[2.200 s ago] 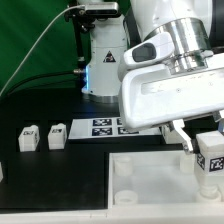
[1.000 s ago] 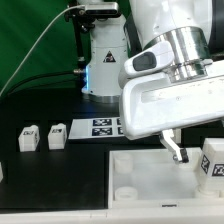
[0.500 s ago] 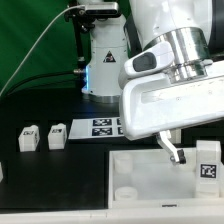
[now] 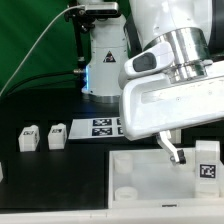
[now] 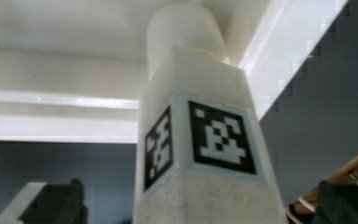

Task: Assemble one leg

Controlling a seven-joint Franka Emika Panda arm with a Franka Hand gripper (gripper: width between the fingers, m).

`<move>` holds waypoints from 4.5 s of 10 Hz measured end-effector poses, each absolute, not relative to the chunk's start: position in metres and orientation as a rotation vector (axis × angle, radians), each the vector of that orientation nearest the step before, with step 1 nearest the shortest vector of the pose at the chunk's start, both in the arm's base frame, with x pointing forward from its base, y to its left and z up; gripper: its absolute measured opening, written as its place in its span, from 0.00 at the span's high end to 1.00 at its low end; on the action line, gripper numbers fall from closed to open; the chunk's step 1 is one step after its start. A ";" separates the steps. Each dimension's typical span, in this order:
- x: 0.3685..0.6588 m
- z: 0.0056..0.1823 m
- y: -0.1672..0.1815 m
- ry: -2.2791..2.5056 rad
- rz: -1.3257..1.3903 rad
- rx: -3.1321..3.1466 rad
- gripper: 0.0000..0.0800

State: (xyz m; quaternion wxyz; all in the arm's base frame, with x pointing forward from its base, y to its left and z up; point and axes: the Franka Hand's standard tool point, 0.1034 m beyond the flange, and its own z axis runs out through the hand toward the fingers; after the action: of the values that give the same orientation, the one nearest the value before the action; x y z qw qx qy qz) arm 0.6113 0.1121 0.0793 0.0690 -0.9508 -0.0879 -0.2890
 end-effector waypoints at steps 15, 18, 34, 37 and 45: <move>0.607 0.075 0.119 -0.183 0.220 -2.916 0.32; 0.609 0.075 0.114 -0.174 0.214 -2.923 0.60; 0.608 0.073 0.132 1.364 0.249 -2.474 0.23; 0.614 0.086 0.129 0.832 0.105 -2.729 0.19; 0.637 0.075 0.108 -0.345 -0.130 -2.943 0.34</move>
Offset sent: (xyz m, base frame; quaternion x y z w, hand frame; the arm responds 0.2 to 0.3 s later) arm 0.0250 -0.0126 0.0274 -0.0449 -0.0578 0.0117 0.9973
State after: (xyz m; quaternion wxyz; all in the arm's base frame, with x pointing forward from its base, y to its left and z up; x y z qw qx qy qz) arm 0.6366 0.1083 0.0745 0.0878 -0.9884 -0.1159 -0.0438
